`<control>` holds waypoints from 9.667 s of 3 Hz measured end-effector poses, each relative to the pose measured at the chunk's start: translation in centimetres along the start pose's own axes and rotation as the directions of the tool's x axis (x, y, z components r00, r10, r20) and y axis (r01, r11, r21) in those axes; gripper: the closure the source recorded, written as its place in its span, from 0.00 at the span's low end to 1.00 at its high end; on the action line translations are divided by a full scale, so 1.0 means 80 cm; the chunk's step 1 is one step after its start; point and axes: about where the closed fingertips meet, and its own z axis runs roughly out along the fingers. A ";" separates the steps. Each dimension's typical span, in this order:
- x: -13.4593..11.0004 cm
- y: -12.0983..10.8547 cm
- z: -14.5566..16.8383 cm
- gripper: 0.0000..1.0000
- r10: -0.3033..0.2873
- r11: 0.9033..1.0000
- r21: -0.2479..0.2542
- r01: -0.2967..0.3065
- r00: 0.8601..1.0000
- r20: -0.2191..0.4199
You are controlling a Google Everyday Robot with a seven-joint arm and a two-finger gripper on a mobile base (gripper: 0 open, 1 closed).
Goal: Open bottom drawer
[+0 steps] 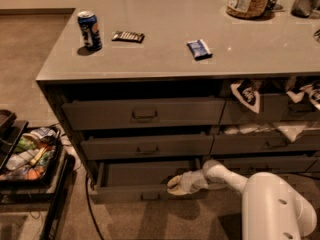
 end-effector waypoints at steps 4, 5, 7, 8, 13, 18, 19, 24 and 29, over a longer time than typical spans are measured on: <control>-0.021 0.097 -0.019 0.11 0.023 1.000 0.018 -0.024 0.999 0.035; -0.021 0.097 -0.019 0.00 0.023 1.000 0.018 -0.024 0.999 0.035; -0.028 0.093 -0.022 0.00 -0.025 0.999 0.042 0.023 0.999 0.030; -0.045 0.075 -0.033 0.00 -0.108 0.990 0.089 0.107 0.994 0.001; -0.056 -0.007 -0.034 0.42 -0.238 0.933 0.261 0.248 0.969 -0.072; -0.025 -0.045 -0.018 1.00 -0.281 0.914 0.280 0.295 0.956 -0.089; -0.020 -0.072 -0.019 1.00 -0.303 0.901 0.290 0.321 0.947 -0.107; 0.015 -0.066 0.018 1.00 -0.381 0.885 0.195 0.423 0.898 -0.218; 0.053 0.015 0.046 1.00 -0.195 0.981 -0.027 0.193 0.976 -0.093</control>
Offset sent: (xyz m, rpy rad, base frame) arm -0.1120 0.0079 0.0193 0.0434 0.0238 -0.0308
